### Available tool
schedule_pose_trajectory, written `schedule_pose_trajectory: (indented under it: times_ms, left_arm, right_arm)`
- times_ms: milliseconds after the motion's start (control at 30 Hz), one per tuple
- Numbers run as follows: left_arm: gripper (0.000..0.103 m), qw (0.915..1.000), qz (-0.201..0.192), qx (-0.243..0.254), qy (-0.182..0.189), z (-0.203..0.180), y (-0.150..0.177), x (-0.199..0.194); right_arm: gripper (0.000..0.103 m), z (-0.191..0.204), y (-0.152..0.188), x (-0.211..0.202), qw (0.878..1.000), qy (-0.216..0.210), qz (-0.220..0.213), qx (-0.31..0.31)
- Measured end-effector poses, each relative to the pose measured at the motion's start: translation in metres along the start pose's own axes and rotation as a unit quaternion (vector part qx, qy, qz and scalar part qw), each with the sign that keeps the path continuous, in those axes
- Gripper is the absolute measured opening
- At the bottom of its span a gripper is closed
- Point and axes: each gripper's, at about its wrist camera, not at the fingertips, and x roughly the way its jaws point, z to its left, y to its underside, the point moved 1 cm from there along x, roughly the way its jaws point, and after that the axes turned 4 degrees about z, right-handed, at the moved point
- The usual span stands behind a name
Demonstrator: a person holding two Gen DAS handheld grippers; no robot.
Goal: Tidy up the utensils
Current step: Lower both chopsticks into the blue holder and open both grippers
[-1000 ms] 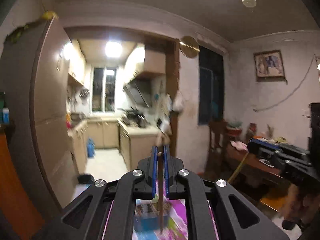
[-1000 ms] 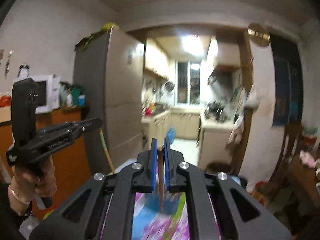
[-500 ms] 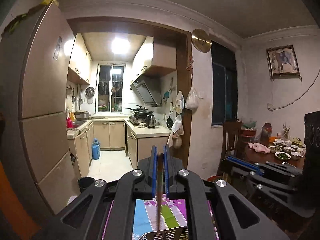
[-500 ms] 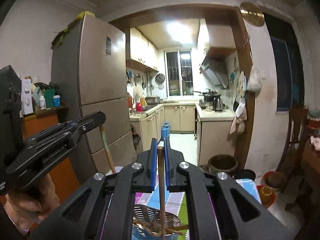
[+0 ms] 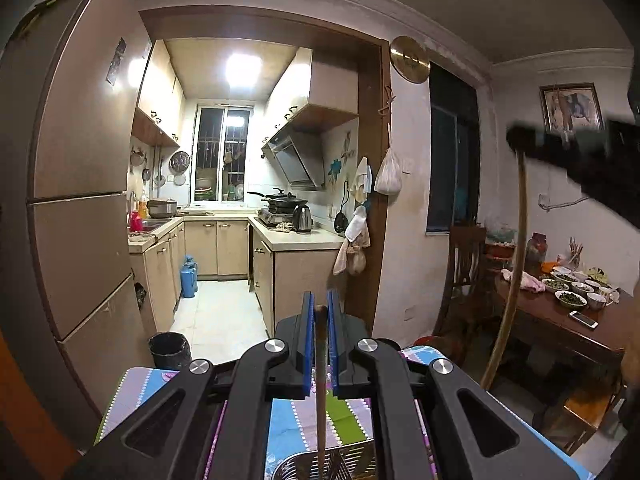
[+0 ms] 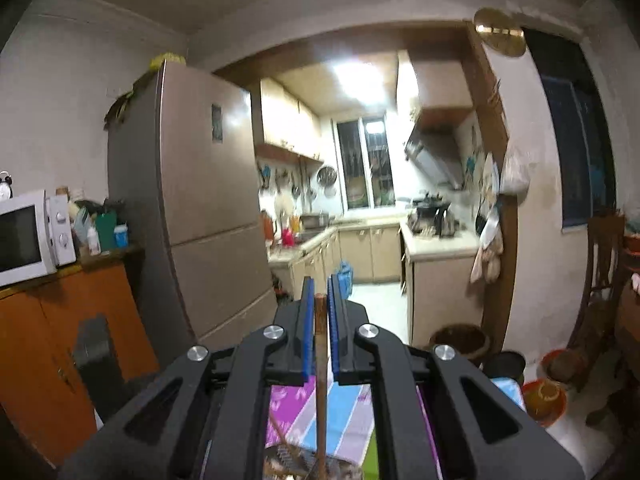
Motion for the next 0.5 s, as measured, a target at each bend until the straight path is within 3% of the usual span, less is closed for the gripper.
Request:
schedule_pose_trajectory:
  times_ms: [200,500]
  left_arm:
    - [0.008,1.0000,0.008,0.002,-0.002,-0.003,0.005,0.005]
    - [0.008,0.9993,0.036,-0.004,0.002,0.001,0.023,0.019]
  right_arm:
    - [0.005,-0.004,0.033,0.027,1.000,0.015,-0.008,-0.007]
    - [0.005,-0.017,0.102,0.061,0.998,0.022,0.043,0.027]
